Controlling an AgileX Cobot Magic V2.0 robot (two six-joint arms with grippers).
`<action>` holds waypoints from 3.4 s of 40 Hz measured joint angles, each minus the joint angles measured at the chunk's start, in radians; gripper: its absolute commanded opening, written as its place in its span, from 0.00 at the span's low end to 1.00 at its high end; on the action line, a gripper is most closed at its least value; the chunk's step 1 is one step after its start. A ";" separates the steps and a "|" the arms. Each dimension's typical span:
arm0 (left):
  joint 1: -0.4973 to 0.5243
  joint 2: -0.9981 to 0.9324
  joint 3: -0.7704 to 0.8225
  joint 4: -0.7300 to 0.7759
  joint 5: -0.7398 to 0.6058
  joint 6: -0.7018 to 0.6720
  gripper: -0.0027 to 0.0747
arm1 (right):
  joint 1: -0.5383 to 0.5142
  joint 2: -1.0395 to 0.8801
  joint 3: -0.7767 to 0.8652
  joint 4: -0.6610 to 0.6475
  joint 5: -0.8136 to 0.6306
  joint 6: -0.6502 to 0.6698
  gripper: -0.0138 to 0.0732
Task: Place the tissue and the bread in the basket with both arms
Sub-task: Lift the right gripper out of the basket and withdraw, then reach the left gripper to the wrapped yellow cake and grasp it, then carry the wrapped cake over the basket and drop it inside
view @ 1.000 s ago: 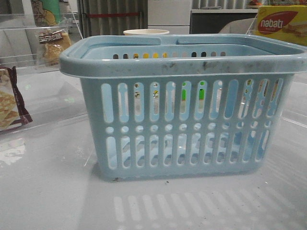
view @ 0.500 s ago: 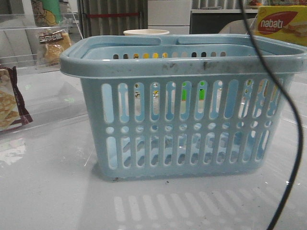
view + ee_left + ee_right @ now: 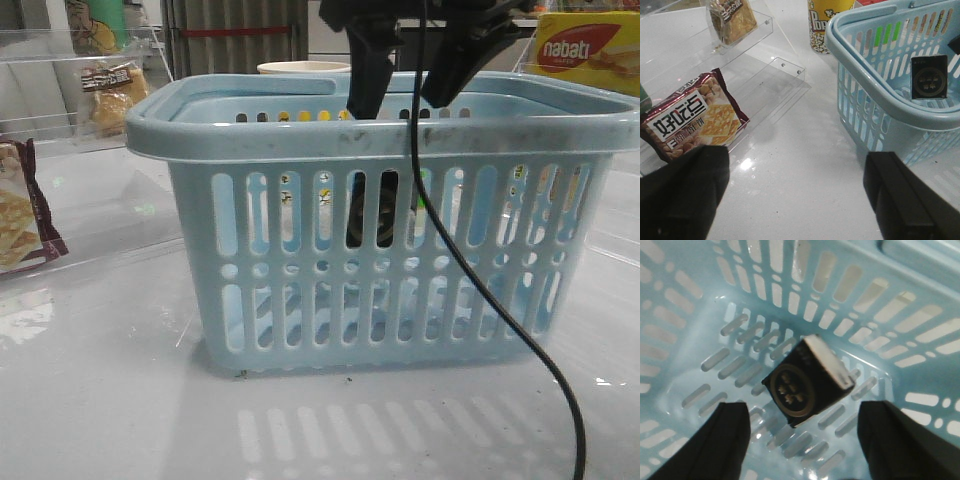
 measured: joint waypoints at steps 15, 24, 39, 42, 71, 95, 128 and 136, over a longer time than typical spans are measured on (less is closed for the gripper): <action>0.000 0.000 0.000 0.000 0.000 0.000 0.81 | 0.002 -0.409 0.235 0.002 -0.098 0.000 0.81; 0.000 0.000 0.000 0.000 0.000 0.000 0.81 | 0.002 -0.672 0.463 0.002 -0.168 0.000 0.81; 0.000 0.027 -0.014 0.008 -0.019 0.000 0.82 | 0.002 -0.934 0.680 -0.017 -0.181 0.000 0.81; 0.000 0.070 -0.043 0.020 -0.021 0.000 0.87 | 0.002 -0.943 0.680 -0.017 -0.181 0.000 0.81; 0.144 0.989 -0.641 0.056 -0.113 0.000 0.91 | 0.002 -0.943 0.680 -0.017 -0.183 0.002 0.81; 0.176 1.434 -0.971 0.056 -0.316 0.000 0.91 | 0.002 -0.943 0.680 -0.017 -0.183 0.002 0.81; 0.176 1.498 -0.974 0.056 -0.422 0.000 0.31 | 0.002 -0.943 0.680 -0.019 -0.183 0.002 0.81; 0.176 1.465 -0.974 0.056 -0.387 0.000 0.22 | 0.002 -0.943 0.680 -0.019 -0.183 0.002 0.81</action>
